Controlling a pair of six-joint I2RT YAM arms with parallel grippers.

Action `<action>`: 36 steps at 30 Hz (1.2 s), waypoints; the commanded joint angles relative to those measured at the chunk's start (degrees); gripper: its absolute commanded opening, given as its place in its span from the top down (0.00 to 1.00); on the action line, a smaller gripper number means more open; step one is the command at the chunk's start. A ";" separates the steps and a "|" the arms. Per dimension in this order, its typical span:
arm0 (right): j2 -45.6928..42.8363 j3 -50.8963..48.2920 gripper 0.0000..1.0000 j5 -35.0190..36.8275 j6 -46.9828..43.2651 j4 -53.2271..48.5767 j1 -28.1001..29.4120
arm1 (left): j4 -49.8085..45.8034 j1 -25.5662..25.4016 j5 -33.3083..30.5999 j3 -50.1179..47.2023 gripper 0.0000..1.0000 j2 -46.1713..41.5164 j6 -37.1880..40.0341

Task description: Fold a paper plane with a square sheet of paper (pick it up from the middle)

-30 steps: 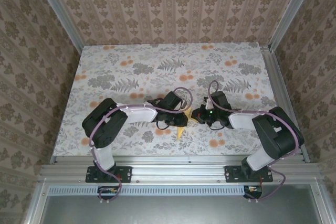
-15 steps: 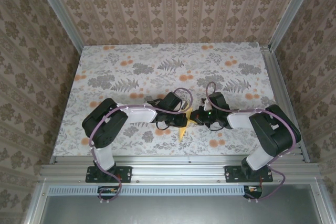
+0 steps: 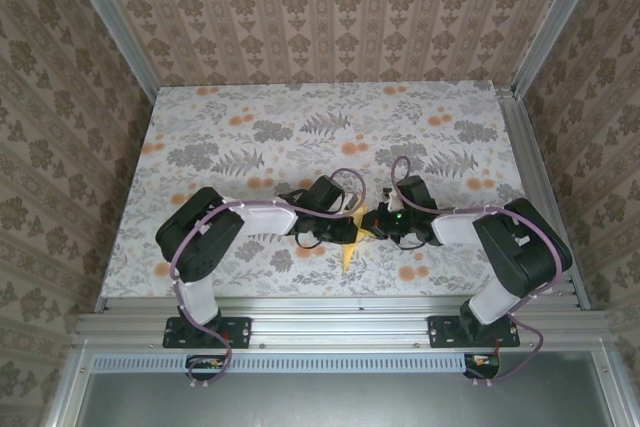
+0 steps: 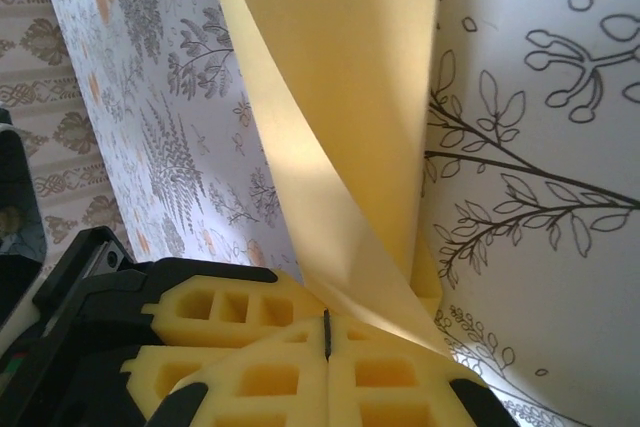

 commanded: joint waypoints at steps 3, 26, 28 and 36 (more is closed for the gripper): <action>2.39 1.77 1.00 -0.20 -2.65 -1.03 0.59 | 0.78 0.63 1.25 -0.95 0.90 -1.54 1.06; 5.26 5.41 1.00 3.69 -7.39 -8.63 2.71 | -14.99 -3.85 -10.65 2.07 0.74 -9.49 5.11; 5.32 5.55 1.00 3.82 -7.36 -8.59 2.84 | -16.25 -4.84 -13.25 1.18 0.73 -10.68 4.39; 4.98 5.68 1.00 3.79 -7.27 -8.62 3.45 | -14.41 -6.49 -16.04 -2.44 0.72 -11.41 1.51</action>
